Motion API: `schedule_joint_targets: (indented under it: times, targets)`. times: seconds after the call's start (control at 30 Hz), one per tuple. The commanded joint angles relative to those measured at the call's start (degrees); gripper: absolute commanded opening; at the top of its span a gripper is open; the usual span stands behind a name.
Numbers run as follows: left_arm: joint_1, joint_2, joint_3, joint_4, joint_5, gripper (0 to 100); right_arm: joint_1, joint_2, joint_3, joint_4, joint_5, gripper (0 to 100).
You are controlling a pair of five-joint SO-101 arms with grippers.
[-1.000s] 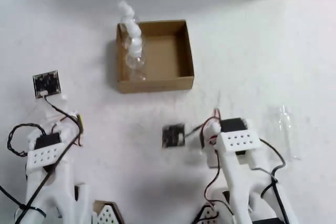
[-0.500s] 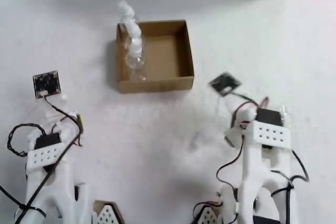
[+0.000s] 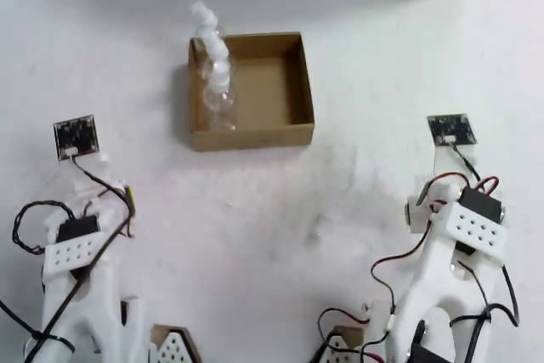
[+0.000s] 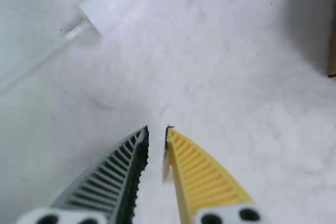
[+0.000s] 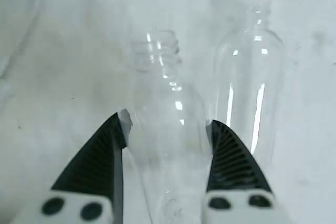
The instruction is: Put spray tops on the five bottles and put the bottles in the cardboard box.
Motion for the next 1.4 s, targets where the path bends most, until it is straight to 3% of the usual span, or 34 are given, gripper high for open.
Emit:
schedule_joint_targets:
  times: [0.0, 0.2, 0.3, 0.9, 1.03, 1.2, 1.37]
  targets:
    - [0.75, 0.22, -0.35, -1.49, -0.62, 7, 0.48, 0.13, -2.73, -1.45, -1.41, 4.4]
    - [0.66, 0.22, -0.35, -1.32, -0.62, 7, 0.48, 0.13, 0.26, -1.8, -1.41, 22.2]
    - [0.66, 0.22, -0.35, -1.32, -0.62, 7, 0.48, 0.04, 0.18, -2.15, -1.41, 24.5]
    - [0.66, 0.22, -0.35, -1.49, -0.62, 7, 0.31, -0.57, -4.22, -2.51, 0.7, 24.3]
    - [0.66, 0.22, -0.35, -1.67, -0.62, 7, -4.0, -0.57, -5.27, 3.21, 7.21, 16.3]
    - [0.66, 0.22, -0.35, -1.67, -0.62, 7, -11.74, -0.57, -5.01, 4.88, 8.35, 1.4]
    - [0.66, 0.22, -0.35, -1.67, -0.62, 7, -19.12, -0.57, -4.92, 6.29, 14.15, 8.3]
